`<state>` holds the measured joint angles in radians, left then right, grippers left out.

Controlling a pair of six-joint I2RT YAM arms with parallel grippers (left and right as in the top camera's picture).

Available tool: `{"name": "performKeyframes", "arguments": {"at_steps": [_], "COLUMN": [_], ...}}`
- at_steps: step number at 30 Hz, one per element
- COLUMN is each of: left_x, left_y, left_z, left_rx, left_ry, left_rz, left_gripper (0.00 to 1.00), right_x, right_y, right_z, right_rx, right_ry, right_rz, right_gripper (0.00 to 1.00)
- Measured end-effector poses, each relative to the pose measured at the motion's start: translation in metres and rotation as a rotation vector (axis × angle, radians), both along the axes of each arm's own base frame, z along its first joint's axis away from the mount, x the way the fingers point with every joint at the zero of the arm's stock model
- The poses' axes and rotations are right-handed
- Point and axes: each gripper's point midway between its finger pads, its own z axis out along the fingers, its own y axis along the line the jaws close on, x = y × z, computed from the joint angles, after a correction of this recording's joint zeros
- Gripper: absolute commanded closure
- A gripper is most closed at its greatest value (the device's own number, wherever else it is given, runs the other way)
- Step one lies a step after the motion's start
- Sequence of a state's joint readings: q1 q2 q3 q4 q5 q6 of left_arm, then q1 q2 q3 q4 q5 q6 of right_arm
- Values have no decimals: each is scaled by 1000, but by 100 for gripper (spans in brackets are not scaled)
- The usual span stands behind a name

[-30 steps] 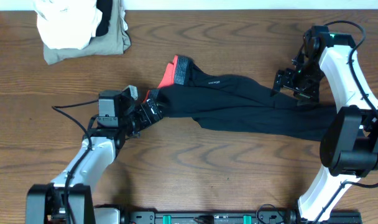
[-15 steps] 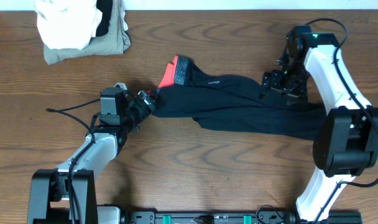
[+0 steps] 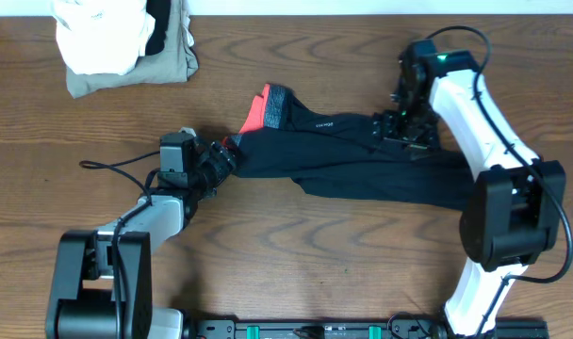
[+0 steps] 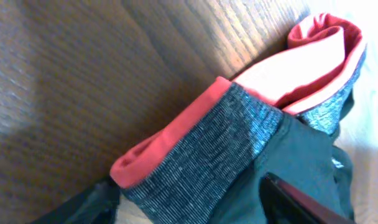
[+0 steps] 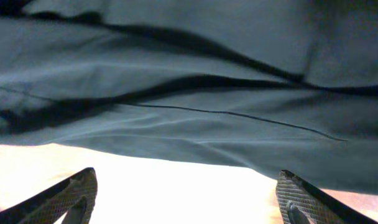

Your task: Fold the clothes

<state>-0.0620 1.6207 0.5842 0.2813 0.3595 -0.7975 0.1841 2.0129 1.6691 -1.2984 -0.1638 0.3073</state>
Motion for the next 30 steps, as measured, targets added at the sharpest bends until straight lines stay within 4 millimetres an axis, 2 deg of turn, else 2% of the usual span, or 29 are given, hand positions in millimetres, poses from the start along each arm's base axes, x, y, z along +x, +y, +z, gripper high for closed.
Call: {"name": "performKeyframes", "arguments": {"at_steps": [2, 4, 5, 11, 14, 19, 24, 30], "left_x": [-1, -3, -3, -5, -13, -38, -56, -79], "left_y": [1, 0, 1, 1, 8, 37, 77, 98], "left_z": [-4, -8, -9, -9, -8, -1, 18, 34], "left_rx": [1, 0, -1, -18, -38, -60, -61, -41], "left_ry": [14, 28, 31, 38, 78, 177, 193, 200], "left_rz": [4, 3, 7, 2, 17, 103, 217, 264], "left_gripper": [75, 90, 94, 94, 94, 94, 94, 94], "right_x": [2, 4, 5, 10, 12, 10, 11, 13], "right_y": [12, 24, 30, 66, 83, 104, 118, 133], "right_z": [0, -1, -1, 0, 1, 2, 3, 5], "right_rx": [3, 9, 14, 36, 49, 64, 79, 118], "right_ry": [-18, -42, -54, -121, -153, -185, -209, -234], "right_rz": [26, 52, 64, 136, 174, 213, 220, 224], "right_gripper": [9, 9, 9, 9, 8, 7, 7, 5]}}
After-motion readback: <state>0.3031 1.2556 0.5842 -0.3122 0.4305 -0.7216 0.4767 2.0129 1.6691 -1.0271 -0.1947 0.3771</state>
